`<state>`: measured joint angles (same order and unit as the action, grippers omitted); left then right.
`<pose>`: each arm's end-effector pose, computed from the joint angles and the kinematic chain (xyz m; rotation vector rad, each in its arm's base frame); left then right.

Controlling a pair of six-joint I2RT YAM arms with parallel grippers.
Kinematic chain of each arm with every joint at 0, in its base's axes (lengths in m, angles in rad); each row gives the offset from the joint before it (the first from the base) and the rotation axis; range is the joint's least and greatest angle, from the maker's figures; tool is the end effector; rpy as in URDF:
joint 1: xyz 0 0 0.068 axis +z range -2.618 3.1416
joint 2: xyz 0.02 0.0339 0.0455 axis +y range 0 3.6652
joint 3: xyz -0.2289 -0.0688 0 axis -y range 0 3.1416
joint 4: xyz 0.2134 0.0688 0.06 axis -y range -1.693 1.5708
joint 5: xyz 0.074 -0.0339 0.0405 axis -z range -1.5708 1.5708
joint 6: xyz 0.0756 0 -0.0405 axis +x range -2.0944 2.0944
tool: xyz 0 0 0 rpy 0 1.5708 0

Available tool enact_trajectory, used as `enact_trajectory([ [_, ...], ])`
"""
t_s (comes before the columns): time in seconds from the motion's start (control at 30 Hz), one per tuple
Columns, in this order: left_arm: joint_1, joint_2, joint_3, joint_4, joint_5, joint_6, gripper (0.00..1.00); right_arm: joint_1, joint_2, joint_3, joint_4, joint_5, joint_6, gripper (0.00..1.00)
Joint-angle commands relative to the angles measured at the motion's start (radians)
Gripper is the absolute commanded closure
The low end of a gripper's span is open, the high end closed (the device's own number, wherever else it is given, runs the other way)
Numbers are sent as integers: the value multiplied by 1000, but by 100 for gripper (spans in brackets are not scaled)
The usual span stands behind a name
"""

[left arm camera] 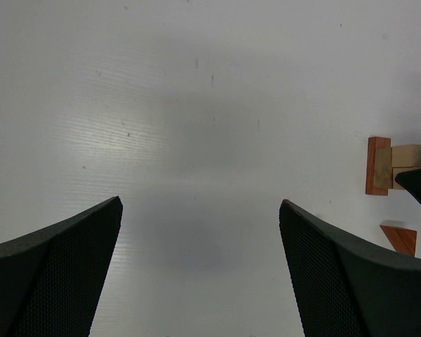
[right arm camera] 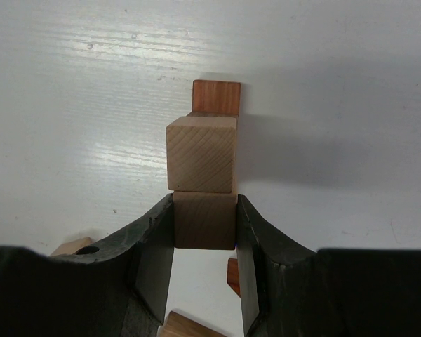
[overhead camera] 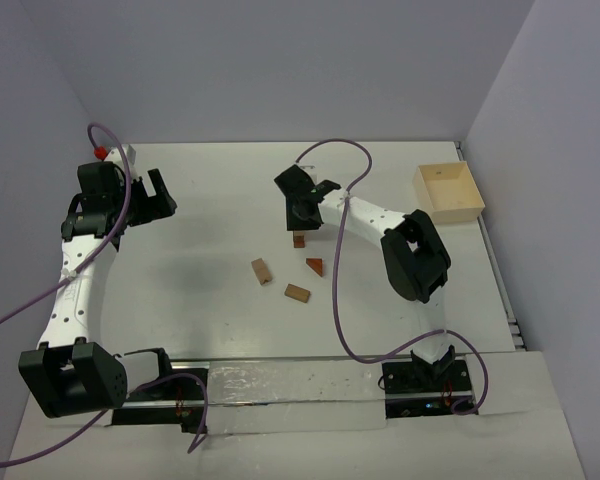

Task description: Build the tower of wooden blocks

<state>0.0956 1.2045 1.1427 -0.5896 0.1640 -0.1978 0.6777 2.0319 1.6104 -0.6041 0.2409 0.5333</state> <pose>0.2728 0.0138 0.2838 -0.2352 2.2099 -0.2384 0.3366 0.2478 0.1599 -0.0981 2.5558 0.1524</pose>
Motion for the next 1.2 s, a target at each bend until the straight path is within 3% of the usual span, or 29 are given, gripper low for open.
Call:
enact_trajectory([
  [0.0,7,-17,11,37,12,9,1,-9,10,31,-6,-3,-2,60],
  [0.43,9,-22,6,39,12,9,1,-4,29,54,-21,-2,4,59],
  [0.83,9,-22,8,39,12,9,1,5,45,60,-29,-3,7,49],
  [1.07,7,-17,11,39,12,9,1,5,33,43,-22,-23,4,21],
  [1.17,8,-15,13,39,14,9,1,9,20,36,-18,-34,1,17],
])
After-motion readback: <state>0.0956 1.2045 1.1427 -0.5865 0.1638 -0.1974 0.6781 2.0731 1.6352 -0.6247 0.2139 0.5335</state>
